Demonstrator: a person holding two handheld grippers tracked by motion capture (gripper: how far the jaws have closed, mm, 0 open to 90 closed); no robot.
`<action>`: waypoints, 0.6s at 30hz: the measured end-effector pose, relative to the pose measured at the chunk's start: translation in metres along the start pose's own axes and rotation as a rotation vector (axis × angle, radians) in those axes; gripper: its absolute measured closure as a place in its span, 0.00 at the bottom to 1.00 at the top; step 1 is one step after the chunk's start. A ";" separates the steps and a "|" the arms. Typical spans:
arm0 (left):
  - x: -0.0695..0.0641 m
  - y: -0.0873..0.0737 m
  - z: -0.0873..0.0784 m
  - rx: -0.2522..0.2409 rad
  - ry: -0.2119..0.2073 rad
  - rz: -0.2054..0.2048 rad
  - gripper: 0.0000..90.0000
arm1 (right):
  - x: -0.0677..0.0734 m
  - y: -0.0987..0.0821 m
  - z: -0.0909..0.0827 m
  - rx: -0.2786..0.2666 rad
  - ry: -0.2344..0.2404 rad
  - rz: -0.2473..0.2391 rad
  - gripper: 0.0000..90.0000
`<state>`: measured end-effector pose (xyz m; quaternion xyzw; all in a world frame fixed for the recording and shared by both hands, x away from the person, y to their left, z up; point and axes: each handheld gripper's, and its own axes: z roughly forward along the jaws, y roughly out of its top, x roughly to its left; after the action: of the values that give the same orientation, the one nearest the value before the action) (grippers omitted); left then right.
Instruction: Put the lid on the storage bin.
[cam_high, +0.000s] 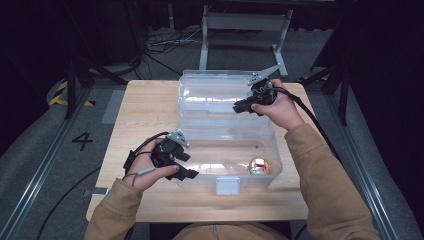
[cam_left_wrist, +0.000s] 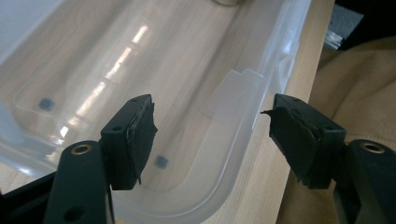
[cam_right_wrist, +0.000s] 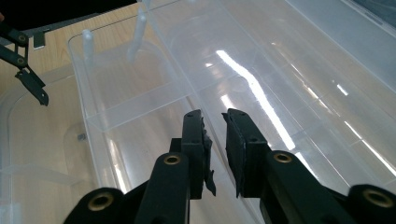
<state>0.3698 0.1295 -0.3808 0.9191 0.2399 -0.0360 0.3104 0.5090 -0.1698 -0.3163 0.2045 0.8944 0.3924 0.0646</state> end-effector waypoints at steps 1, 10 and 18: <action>-0.001 0.000 0.002 0.010 -0.007 0.005 0.35 | 0.000 0.000 0.000 -0.001 0.001 -0.001 0.86; -0.004 0.000 0.021 0.125 -0.045 0.054 0.45 | -0.002 -0.001 0.000 -0.003 0.015 0.025 0.86; -0.007 -0.001 0.033 0.194 -0.038 0.122 0.78 | -0.001 -0.001 0.000 -0.003 0.015 0.027 0.86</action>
<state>0.3660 0.1081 -0.4061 0.9569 0.1732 -0.0574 0.2259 0.5098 -0.1714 -0.3169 0.2137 0.8915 0.3960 0.0530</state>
